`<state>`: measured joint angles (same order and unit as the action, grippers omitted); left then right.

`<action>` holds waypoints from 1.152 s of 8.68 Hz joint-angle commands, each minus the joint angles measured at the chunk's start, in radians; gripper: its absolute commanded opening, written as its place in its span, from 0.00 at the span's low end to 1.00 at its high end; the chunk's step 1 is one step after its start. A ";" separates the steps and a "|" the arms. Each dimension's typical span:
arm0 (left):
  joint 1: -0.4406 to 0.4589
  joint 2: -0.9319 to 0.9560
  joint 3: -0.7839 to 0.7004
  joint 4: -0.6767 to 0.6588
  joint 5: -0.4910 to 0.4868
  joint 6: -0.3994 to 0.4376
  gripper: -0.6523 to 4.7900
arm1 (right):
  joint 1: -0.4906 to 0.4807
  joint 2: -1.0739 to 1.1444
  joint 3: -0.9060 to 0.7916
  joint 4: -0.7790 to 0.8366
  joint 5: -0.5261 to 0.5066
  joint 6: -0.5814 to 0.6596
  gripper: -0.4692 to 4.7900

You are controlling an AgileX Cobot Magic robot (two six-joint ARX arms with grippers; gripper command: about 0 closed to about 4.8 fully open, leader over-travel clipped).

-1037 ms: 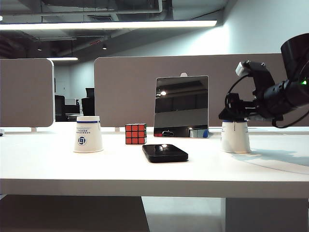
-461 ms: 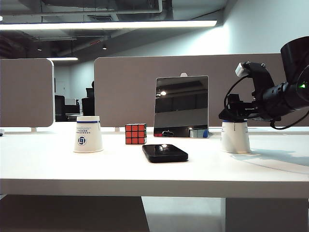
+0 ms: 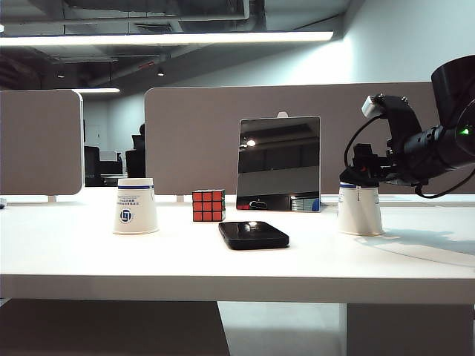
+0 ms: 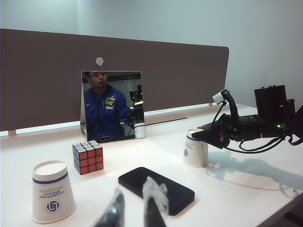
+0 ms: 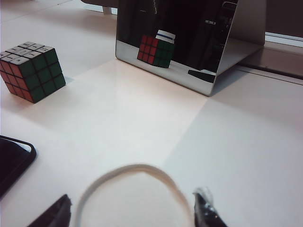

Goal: Carefully pick up the cup on the right and stack it on top of the cup on the left.

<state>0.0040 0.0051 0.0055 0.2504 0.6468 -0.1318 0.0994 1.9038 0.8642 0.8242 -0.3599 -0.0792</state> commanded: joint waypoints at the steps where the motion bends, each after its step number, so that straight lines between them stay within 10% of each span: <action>1: 0.000 0.000 0.002 0.014 0.001 -0.004 0.23 | 0.000 -0.002 0.003 0.015 0.002 0.002 0.70; 10: 0.000 0.000 0.002 0.014 0.001 -0.004 0.23 | 0.000 -0.002 0.002 0.010 0.002 0.002 0.64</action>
<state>0.0040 0.0051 0.0055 0.2508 0.6468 -0.1318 0.0994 1.9038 0.8639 0.8227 -0.3595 -0.0792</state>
